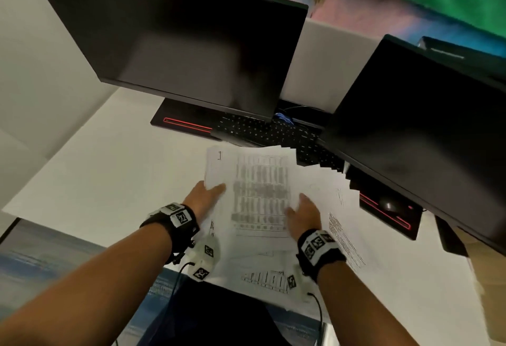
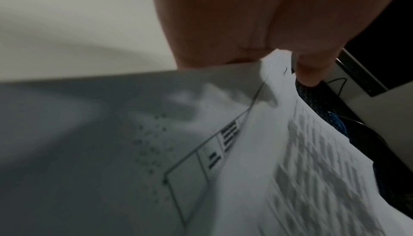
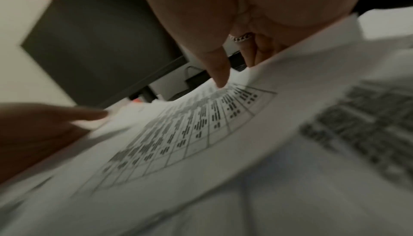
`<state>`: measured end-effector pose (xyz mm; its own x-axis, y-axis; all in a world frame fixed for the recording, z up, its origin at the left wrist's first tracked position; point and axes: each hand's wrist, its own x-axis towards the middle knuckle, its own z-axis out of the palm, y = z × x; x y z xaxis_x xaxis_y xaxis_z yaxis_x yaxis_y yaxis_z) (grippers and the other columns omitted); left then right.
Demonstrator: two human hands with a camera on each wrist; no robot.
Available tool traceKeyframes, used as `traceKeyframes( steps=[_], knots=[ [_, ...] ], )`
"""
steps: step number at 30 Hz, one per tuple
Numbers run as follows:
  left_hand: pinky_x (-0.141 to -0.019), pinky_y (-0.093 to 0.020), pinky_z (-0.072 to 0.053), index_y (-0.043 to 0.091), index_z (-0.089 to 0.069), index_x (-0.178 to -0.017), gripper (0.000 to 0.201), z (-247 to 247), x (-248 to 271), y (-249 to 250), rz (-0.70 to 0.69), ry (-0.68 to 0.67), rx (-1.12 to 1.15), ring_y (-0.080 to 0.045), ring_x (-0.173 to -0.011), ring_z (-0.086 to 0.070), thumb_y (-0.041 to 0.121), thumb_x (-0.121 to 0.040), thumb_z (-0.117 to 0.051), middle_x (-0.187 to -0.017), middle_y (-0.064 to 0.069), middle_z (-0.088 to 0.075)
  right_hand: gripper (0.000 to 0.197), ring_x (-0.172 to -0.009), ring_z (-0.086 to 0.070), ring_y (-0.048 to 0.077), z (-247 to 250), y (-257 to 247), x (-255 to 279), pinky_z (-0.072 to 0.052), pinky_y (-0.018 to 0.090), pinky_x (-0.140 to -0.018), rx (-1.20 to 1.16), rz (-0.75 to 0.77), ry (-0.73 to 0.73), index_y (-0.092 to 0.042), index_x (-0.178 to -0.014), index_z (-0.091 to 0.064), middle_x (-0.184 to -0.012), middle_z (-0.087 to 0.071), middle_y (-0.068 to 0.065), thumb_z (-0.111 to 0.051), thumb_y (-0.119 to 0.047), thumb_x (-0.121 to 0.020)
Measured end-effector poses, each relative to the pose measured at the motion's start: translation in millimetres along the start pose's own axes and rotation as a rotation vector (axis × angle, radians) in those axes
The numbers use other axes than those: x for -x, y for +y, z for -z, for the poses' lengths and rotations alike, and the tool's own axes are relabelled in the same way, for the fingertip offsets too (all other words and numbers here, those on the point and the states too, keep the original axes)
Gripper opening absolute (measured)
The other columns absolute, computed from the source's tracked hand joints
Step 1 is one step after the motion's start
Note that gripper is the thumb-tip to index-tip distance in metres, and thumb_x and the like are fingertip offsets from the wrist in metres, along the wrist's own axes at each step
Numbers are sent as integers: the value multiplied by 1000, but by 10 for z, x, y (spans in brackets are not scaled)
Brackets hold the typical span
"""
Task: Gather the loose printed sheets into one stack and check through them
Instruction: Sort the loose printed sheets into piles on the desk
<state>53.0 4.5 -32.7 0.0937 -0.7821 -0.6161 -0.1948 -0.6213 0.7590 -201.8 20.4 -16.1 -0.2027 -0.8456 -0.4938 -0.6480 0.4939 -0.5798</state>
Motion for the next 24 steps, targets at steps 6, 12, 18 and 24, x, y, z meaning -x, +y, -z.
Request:
traceKeyframes(
  steps=[6,12,18,24],
  knots=[
    [-85,-39,-54,17,-54,-129,43,29,67,-2,-127,204,-230,-26,-101,-65,19,-89,-69,-117,-4,-68,99,-147,-20,36,44,348,136,-28,55,-115,204,-254,256,-14,-157,-18,-163,-16,11,-66,-59,-83],
    [-87,-37,-49,12,-53,-135,45,282,218,99,-204,195,-265,-26,-104,-59,19,-92,-66,-123,-8,-65,122,-139,-32,35,161,584,138,-38,54,-108,349,-313,164,-10,-156,-16,-153,-29,14,-77,-67,-67],
    [-89,-38,-45,13,-53,-135,45,428,292,141,-171,207,-264,-28,-108,-58,21,-93,-65,-112,-2,-60,83,-135,-49,32,295,562,-24,-45,36,-105,9,-219,164,-8,-151,-33,-148,-48,15,-80,-18,-83],
    [-92,-37,-42,11,-54,-133,43,504,347,114,-167,215,-228,-26,-103,-55,17,-93,-66,-113,-4,-61,67,-121,-57,33,681,541,-279,-52,45,-101,263,-77,168,-16,-143,-44,-136,-56,13,-75,-25,-84]
  ],
)
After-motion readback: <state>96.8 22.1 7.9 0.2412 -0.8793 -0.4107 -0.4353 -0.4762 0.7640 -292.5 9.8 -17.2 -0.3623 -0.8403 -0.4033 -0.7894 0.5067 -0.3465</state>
